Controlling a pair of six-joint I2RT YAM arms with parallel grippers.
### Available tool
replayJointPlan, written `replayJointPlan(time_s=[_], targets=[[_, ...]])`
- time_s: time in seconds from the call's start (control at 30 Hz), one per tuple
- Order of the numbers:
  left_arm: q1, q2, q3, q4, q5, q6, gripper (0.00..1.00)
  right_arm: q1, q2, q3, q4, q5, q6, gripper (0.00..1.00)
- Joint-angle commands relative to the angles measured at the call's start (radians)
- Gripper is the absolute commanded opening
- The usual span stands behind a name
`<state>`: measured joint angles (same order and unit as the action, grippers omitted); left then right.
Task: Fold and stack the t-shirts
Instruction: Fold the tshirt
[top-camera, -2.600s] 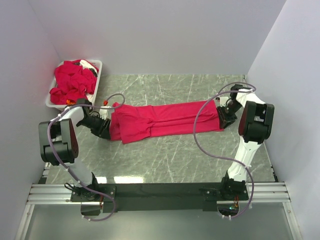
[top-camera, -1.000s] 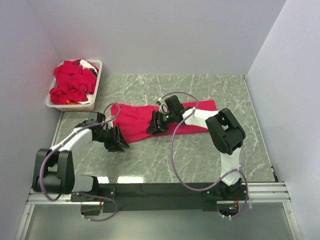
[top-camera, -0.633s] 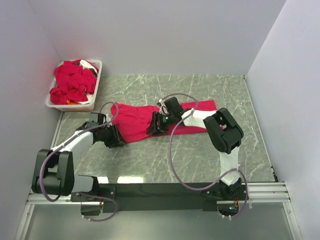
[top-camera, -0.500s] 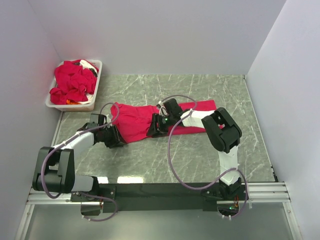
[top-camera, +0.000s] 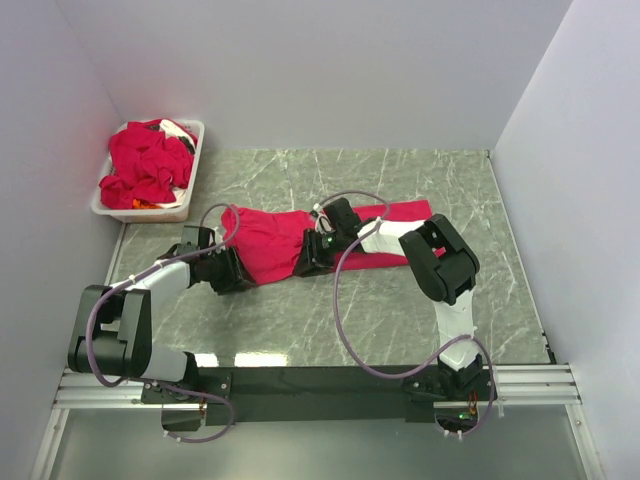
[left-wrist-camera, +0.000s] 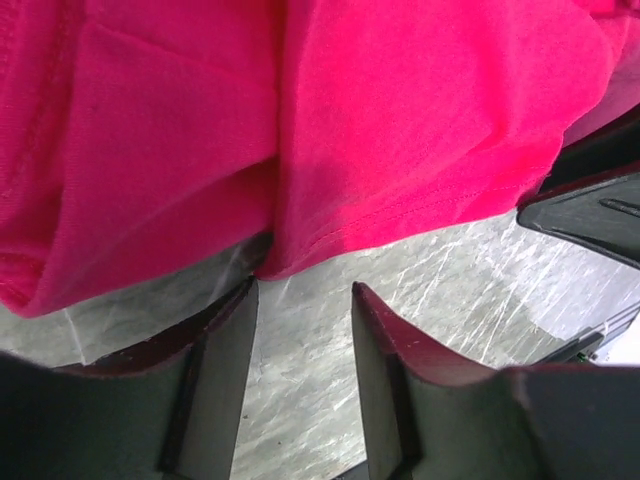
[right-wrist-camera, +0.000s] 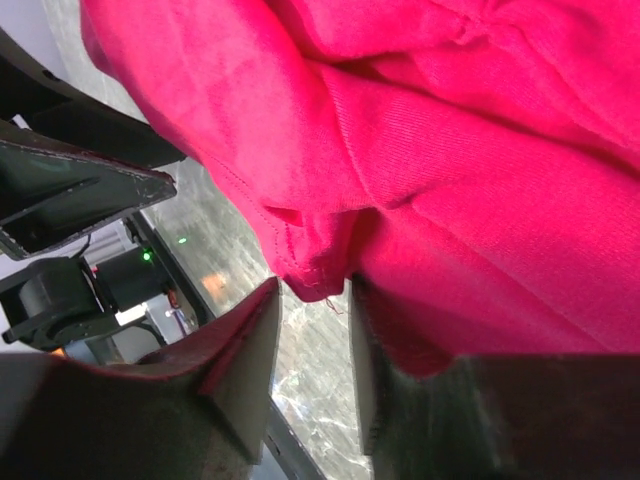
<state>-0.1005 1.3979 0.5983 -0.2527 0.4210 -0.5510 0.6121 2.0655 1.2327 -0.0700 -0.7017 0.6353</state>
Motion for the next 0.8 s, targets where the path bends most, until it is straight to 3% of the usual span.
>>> replayJointPlan(time_s=[0.0,0.1,0.37,0.43,0.6,0.77], targets=[[-0.002,-0.014,0.012,-0.007,-0.044,0.008,0.48,0.009,0.010,0.034,-0.007,-0.010,-0.010,0.39],[-0.002,-0.008,0.000,0.012,-0.041,0.008,0.42,0.008,0.013,0.043,-0.011,-0.012,-0.013,0.33],[-0.002,-0.062,0.035,0.032,-0.001,0.036,0.01,0.009,-0.005,0.083,-0.027,-0.027,-0.040,0.05],[-0.002,-0.085,0.057,0.021,0.010,0.046,0.01,0.005,-0.011,0.109,-0.040,-0.030,-0.048,0.01],[-0.001,-0.145,0.129,0.018,0.013,0.069,0.01,-0.008,-0.030,0.160,-0.053,-0.042,-0.052,0.00],[0.008,-0.088,0.242,0.085,0.028,0.095,0.01,-0.048,0.001,0.229,-0.040,-0.053,-0.034,0.00]])
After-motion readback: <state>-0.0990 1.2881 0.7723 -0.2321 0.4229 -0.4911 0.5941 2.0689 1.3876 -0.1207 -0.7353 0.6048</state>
